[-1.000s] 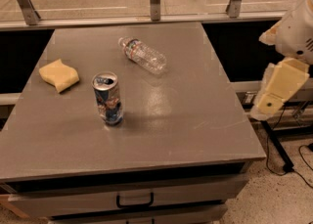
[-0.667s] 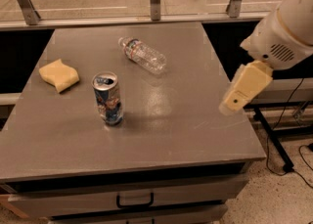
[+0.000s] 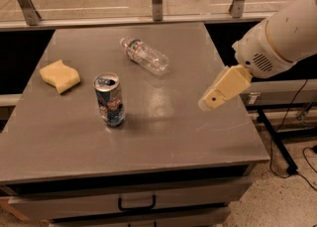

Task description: Move water bottle near sponge

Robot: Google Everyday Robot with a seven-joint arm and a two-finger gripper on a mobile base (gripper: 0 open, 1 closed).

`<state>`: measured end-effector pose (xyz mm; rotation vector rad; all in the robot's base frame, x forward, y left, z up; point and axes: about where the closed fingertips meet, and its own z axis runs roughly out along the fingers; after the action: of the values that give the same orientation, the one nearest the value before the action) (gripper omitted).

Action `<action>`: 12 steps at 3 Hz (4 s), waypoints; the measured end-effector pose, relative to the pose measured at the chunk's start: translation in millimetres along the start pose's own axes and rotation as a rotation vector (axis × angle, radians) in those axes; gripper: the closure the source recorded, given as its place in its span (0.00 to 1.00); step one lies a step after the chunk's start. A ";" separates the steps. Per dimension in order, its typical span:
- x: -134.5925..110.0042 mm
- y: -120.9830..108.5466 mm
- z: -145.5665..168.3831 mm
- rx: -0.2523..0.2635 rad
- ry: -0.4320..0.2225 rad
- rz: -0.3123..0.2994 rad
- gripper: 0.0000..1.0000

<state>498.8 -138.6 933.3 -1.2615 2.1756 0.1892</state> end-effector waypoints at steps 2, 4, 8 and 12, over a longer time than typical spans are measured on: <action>-4.6 2.3 8.2 -0.003 -0.022 0.000 0.00; -46.0 1.9 46.0 -0.006 -0.155 -0.028 0.00; -90.0 -29.0 126.3 0.041 -0.175 0.077 0.00; -132.1 -54.1 203.4 0.018 -0.241 0.127 0.18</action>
Offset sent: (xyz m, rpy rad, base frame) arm 0.0093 0.0165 -0.0139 0.0495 -0.0162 0.0102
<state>679.1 13.1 854.3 -1.0340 2.0437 0.3536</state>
